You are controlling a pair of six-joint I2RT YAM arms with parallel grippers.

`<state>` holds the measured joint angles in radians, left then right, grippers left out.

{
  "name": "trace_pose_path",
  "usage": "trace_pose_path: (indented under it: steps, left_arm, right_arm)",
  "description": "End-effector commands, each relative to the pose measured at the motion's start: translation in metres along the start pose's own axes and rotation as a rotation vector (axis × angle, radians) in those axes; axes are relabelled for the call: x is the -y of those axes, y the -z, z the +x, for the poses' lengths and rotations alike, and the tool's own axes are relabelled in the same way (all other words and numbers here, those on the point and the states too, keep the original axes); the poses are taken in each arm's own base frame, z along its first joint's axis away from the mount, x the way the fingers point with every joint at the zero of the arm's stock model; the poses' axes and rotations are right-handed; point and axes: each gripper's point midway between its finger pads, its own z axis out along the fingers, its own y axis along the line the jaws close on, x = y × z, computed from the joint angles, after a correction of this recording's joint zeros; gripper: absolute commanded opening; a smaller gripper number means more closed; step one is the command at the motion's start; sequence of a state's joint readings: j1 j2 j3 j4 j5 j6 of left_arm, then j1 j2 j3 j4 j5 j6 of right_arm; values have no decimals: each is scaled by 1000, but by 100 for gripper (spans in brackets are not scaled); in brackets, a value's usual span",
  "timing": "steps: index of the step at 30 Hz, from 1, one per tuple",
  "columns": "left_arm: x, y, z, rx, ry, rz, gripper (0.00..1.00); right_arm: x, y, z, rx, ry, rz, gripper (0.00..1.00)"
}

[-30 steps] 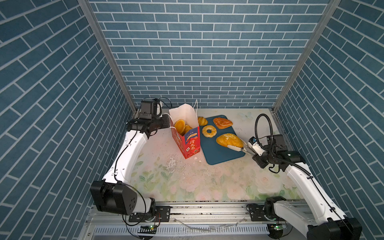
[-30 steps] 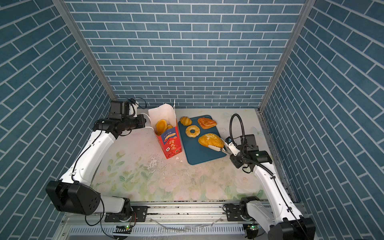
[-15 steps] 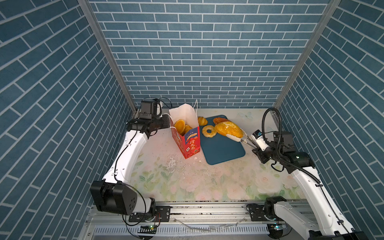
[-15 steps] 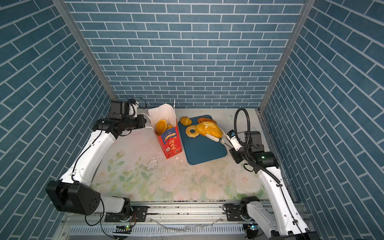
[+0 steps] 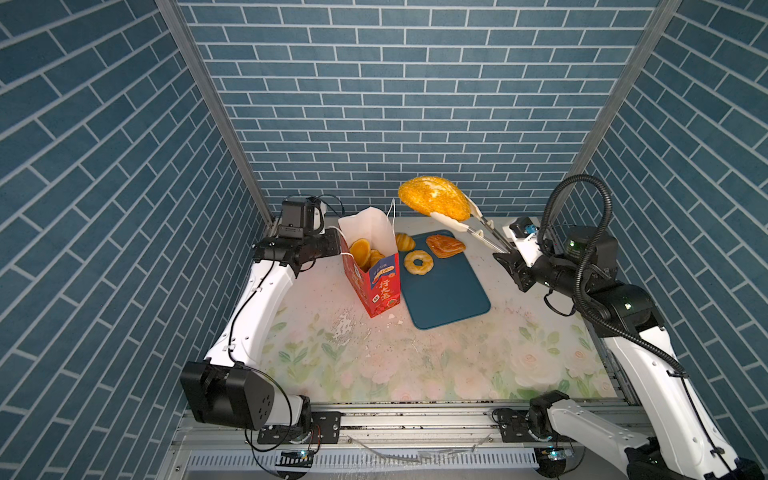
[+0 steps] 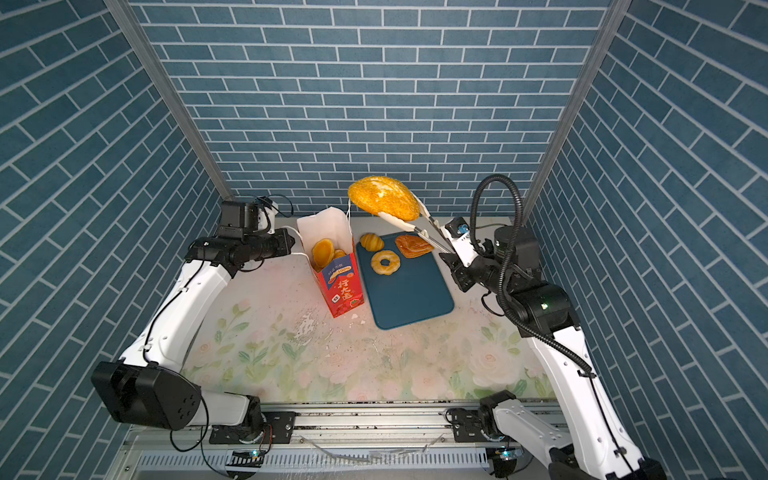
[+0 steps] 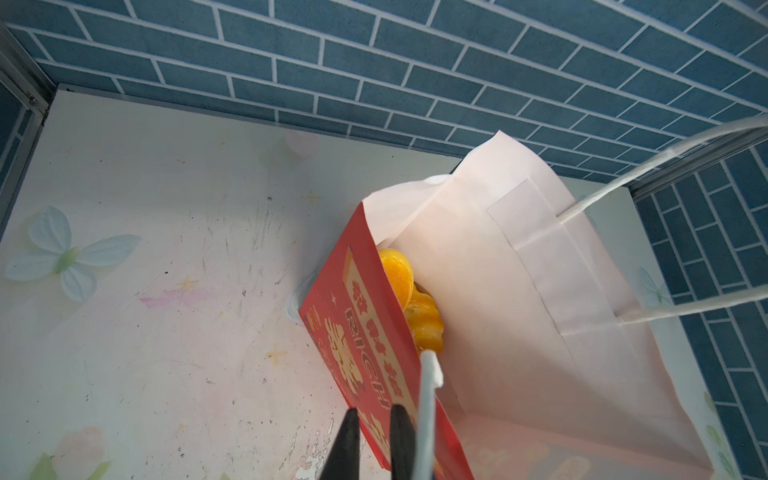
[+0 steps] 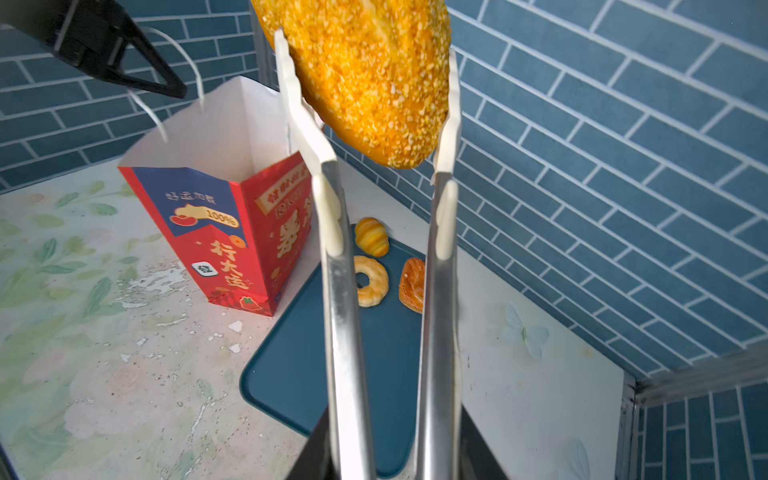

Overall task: Place the fake bread into the paper bag
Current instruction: 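Swing the held sesame bun over the open bag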

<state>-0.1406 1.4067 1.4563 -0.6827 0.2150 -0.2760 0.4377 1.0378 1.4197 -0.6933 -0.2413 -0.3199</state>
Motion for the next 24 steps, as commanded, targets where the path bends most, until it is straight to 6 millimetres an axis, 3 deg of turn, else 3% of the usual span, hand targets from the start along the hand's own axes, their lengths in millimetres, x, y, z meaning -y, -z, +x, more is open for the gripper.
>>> trace_pose_path:
  steps: [1,6,11,24]
  left_arm:
    - [3,13,-8,42,-1,7,15]
    - [2,18,-8,53,8,1,14]
    - [5,17,-9,50,20,16,13]
    - [5,16,-8,48,25,20,14]
  right_arm:
    - [-12,-8,-47,112,81,-48,0]
    - [-39,-42,-52,53,151,-118,0]
    - [-59,-70,-34,-37,187,-148,0]
    - [-61,-119,-15,-182,178,-94,1]
